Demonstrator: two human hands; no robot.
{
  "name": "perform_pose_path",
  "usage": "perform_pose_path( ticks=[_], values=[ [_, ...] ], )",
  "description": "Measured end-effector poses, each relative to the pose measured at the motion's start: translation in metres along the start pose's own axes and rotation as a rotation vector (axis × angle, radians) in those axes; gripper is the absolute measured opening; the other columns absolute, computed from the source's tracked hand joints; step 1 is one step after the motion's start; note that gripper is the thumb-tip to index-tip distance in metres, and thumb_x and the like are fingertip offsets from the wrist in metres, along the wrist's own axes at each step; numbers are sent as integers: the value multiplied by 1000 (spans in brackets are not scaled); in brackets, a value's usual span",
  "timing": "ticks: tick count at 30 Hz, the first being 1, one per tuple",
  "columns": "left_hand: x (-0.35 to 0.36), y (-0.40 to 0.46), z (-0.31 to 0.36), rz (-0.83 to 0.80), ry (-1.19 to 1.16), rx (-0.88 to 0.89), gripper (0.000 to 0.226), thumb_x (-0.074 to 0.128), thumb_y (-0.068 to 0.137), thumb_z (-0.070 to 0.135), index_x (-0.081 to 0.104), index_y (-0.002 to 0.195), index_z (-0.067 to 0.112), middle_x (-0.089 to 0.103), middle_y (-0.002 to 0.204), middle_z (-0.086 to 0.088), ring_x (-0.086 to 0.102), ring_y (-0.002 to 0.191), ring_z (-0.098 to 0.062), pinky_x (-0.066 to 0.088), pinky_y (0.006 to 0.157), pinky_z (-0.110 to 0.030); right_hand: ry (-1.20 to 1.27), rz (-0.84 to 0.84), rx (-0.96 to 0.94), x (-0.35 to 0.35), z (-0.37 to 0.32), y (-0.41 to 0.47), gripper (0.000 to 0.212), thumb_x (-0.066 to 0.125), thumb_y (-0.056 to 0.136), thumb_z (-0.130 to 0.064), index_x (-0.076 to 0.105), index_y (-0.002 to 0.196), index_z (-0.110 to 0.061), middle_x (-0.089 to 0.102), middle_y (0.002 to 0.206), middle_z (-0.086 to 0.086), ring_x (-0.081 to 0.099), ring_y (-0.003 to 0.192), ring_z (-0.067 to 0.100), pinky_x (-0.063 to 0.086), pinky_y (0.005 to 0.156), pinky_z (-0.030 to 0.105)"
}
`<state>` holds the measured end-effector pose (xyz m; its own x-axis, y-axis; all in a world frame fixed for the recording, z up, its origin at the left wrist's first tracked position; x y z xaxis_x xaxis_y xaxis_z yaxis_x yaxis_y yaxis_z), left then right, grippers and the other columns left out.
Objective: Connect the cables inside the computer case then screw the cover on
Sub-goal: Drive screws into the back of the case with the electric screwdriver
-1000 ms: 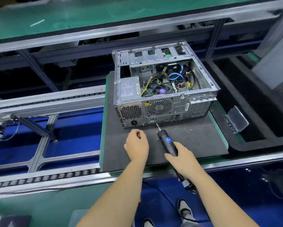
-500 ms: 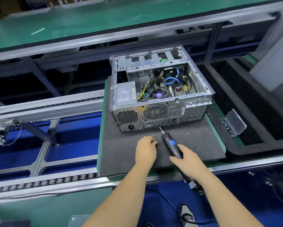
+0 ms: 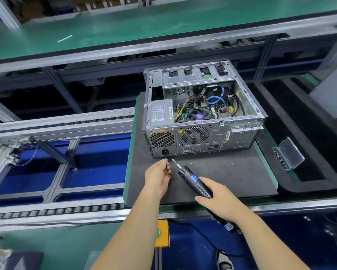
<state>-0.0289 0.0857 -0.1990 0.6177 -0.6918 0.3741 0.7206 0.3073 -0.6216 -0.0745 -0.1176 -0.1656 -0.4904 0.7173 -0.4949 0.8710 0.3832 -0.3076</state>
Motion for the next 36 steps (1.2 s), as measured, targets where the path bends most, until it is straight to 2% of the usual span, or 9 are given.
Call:
perform_pose_path(
  ticks=[8, 12, 15, 18, 20, 22, 27, 32, 36],
  values=[
    [-5, 5, 5, 7, 47, -15, 8, 58, 96, 1, 65, 93, 3, 60, 66, -3, 54, 57, -9, 48, 50, -18, -2, -17, -27, 10, -7, 3, 45, 64, 84, -42, 48, 125, -54, 64, 90, -23, 60, 68, -1, 47, 60, 14],
    [-5, 5, 8, 8, 62, -5, 10, 57, 96, 0, 66, 92, 2, 59, 67, -7, 53, 58, -12, 50, 49, -19, -29, -21, -40, 15, -8, 5, 40, 62, 82, -44, 49, 117, -56, 64, 93, -20, 62, 76, 6, 54, 71, 25],
    [-3, 5, 11, -6, 77, 2, 11, 56, 97, -1, 64, 91, 2, 57, 68, -7, 52, 59, -13, 51, 49, -19, -25, -19, -49, 17, -10, 5, 40, 62, 82, -45, 47, 116, -61, 62, 98, -26, 61, 79, 2, 51, 69, 19],
    [-5, 5, 13, -14, 60, -3, 11, 55, 97, -1, 63, 91, 1, 56, 70, -7, 51, 60, -12, 49, 54, -19, -17, -4, -47, 16, -11, 4, 43, 64, 84, -44, 45, 114, -68, 64, 97, -25, 61, 77, -1, 50, 65, 14],
    [-8, 7, 14, -13, 51, -11, 11, 55, 97, -1, 63, 90, 2, 56, 70, -5, 51, 61, -11, 49, 54, -19, -1, 4, -32, 17, -9, 4, 48, 65, 86, -41, 46, 124, -62, 65, 96, -21, 61, 72, -3, 46, 62, 12],
    [-8, 7, 13, -24, 88, -12, 13, 56, 95, -2, 63, 86, 3, 56, 69, -5, 51, 60, -11, 49, 52, -18, -7, 5, -20, 18, -8, 5, 50, 66, 86, -39, 48, 130, -54, 66, 97, -18, 61, 72, -3, 47, 64, 14],
    [-7, 8, 11, -50, 151, 4, 14, 55, 94, -3, 65, 84, 3, 57, 70, -6, 53, 61, -11, 51, 54, -19, -32, -7, -19, 21, -6, 6, 50, 64, 87, -39, 47, 132, -51, 66, 94, -15, 58, 65, -2, 45, 62, 15],
    [-12, 15, 18, -54, 355, 100, 16, 58, 96, 5, 68, 83, 5, 59, 70, -5, 53, 61, -11, 51, 62, -21, -60, -3, -15, 21, -5, 7, 47, 62, 85, -41, 46, 127, -53, 65, 87, -12, 56, 58, 1, 49, 57, 19],
    [-13, 19, 25, -57, 487, 173, 17, 60, 96, 7, 69, 83, 6, 59, 68, -4, 52, 60, -11, 50, 59, -20, -82, 0, -18, 22, -5, 7, 44, 61, 84, -43, 43, 123, -55, 66, 87, -9, 56, 57, 2, 50, 57, 20]
  ],
)
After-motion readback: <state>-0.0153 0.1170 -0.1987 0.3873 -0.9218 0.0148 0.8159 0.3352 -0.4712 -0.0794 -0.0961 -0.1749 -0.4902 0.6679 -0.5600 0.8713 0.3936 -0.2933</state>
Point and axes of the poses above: each hand's wrist, its own y-axis towards the middle knuckle, its own x-axis out of the palm, z = x × y, the point moved 7 cm from there along y, towards the middle knuckle
